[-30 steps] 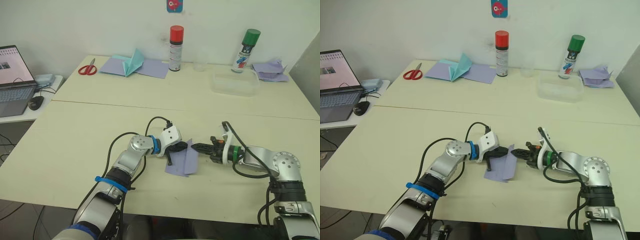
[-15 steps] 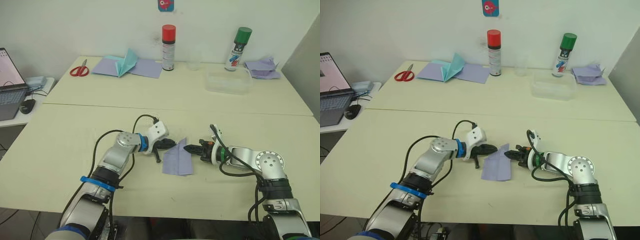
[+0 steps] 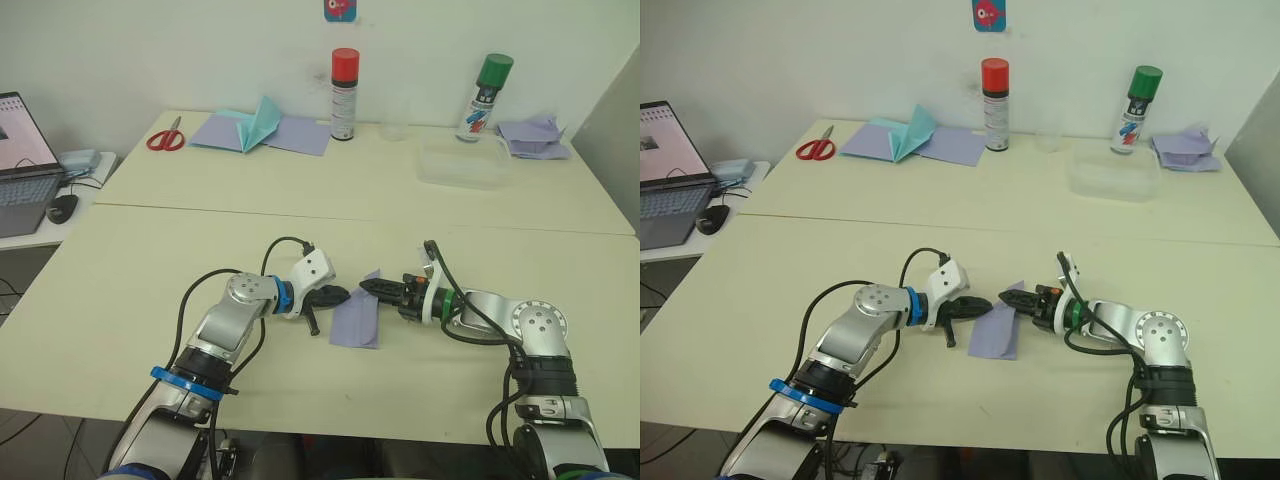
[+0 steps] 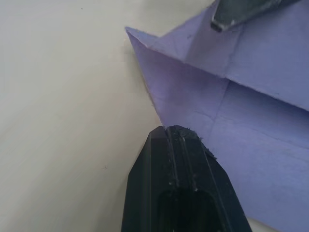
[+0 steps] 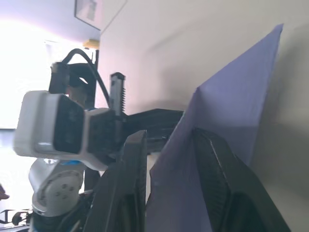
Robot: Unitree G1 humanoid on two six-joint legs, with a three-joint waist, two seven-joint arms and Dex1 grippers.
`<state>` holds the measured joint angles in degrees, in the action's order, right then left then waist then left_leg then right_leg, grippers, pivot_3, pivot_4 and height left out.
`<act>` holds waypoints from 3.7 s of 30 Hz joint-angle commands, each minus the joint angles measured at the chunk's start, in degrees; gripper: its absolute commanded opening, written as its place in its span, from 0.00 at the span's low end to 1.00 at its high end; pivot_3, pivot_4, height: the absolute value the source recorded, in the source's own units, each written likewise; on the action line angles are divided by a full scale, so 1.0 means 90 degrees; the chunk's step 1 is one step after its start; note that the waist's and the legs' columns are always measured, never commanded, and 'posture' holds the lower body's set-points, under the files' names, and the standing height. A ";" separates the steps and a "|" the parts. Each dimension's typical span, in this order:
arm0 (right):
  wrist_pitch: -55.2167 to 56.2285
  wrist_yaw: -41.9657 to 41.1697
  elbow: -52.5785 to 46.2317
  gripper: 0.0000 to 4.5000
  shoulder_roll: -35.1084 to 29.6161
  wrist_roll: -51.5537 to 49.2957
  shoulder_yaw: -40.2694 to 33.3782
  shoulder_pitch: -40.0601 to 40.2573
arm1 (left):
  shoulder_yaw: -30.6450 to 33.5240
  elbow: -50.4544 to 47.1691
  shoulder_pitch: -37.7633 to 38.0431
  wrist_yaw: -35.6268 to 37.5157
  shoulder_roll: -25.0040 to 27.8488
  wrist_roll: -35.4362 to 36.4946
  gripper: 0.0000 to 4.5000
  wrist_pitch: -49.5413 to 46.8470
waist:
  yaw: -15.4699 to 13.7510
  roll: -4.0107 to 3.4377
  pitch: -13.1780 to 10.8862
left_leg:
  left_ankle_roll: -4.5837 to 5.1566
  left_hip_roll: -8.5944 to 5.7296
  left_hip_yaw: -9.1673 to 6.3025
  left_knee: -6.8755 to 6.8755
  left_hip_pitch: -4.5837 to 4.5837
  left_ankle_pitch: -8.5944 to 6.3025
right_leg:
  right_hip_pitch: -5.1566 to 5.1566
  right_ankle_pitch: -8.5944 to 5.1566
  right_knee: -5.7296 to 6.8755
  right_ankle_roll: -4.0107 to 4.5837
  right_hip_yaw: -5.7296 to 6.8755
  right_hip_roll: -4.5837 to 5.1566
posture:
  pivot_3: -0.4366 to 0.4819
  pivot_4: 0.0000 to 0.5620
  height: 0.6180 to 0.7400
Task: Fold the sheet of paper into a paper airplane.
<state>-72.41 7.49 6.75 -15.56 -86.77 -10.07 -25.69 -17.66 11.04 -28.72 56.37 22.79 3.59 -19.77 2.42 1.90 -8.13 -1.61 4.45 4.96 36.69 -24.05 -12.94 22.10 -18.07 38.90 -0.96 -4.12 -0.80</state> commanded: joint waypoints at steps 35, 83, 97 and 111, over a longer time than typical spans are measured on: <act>0.0495 -0.0686 0.0250 0.23 -0.0654 0.0984 -0.0540 -0.0205 | -0.0438 0.0732 0.0007 0.0090 0.0086 -0.0444 0.00 0.0449 | -0.0057 0.0000 0.0000 | 0.0001 0.0000 0.0000 0.0001 0.0000 0.0000 | -0.0001 0.0000 -0.0001 0.0000 0.0001 0.0000 | 0.48 0.27 1.00; 0.1072 -0.3767 -0.0958 0.00 -0.0089 0.4757 0.1268 0.0222 | -0.0485 0.0650 -0.0005 0.0130 0.0126 -0.0407 0.00 0.0348 | -0.0061 0.0004 0.0008 | 0.0001 -0.0001 -0.0002 0.0004 0.0010 0.0000 | -0.0007 -0.0001 -0.0001 0.0000 0.0003 -0.0005 | 0.48 0.27 1.00; 0.1979 -0.4290 -0.0964 0.00 -0.0460 0.6205 0.2438 0.0529 | 0.0515 -0.0707 -0.0214 0.0359 0.0396 0.0696 0.00 -0.0375 | 0.0031 0.0026 0.0004 | -0.0001 0.0013 -0.0003 0.0002 0.0010 0.0000 | -0.0001 -0.0001 0.0003 0.0000 0.0006 -0.0011 | 0.48 0.27 1.00; 0.2999 -0.5957 -0.2273 0.00 -0.1743 0.6535 0.2849 0.1106 | -0.0621 -0.0085 0.0184 0.0214 0.0309 -0.0304 0.00 0.0350 | -0.0101 0.0030 -0.0011 | 0.0001 -0.0010 0.0000 0.0009 0.0004 -0.0001 | -0.0002 -0.0001 -0.0003 0.0001 0.0002 -0.0002 | 0.48 0.27 1.00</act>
<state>-47.15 -41.67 -10.48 -28.78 -28.21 14.22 -17.30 -21.06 7.91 -27.82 58.18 25.07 3.55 -16.47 1.51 2.17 -8.24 -1.59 4.30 4.96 36.76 -24.02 -12.95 22.08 -18.09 38.87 -0.94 -4.09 -0.81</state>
